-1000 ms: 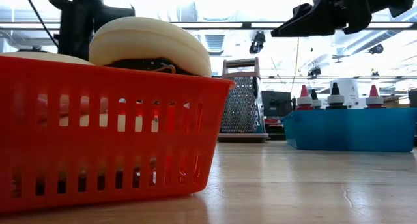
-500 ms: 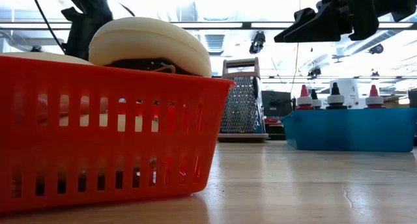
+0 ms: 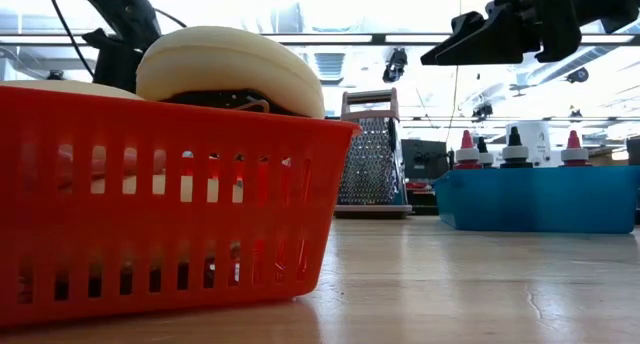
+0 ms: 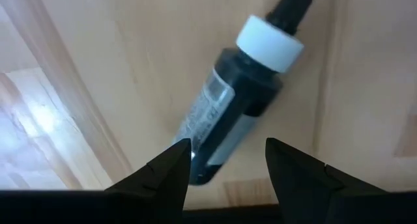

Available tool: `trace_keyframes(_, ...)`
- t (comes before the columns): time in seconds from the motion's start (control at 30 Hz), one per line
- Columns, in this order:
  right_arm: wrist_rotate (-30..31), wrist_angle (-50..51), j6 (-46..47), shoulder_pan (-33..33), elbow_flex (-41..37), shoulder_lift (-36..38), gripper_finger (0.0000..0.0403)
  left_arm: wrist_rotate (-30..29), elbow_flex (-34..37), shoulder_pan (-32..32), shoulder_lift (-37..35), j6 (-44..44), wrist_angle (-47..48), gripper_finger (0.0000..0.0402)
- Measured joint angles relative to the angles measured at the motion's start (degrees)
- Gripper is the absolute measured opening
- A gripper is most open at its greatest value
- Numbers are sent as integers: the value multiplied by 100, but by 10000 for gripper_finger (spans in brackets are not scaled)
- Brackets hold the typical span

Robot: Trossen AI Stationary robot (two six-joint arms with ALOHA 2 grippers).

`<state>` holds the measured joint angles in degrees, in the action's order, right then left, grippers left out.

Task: Pick & Place Food Item
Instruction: Put the black food coloring bottle into the blue bin

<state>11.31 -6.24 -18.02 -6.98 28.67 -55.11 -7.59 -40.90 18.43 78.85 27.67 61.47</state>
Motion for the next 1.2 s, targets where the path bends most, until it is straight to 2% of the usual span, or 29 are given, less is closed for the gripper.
trace_keyframes(0.13,0,-2,0,0,0,0,231,21,12,-2,0,85,-145,202)
trace_keyframes(0.33,9,-3,17,0,0,0,231,429,123,16,0,55,-174,202)
trace_keyframes(0.53,17,-7,4,0,0,0,230,427,490,25,15,96,-437,202)
trace_keyframes(0.77,22,-19,4,0,3,35,231,344,459,27,298,70,-509,200)
trace_keyframes(0.9,24,-15,2,0,4,72,231,245,412,27,428,-57,-471,170)
trace_keyframes(1.1,26,-15,3,0,4,110,230,141,328,27,509,-163,-327,83)
trace_keyframes(1.2,28,-13,2,0,4,114,230,141,299,27,486,-243,-306,80)
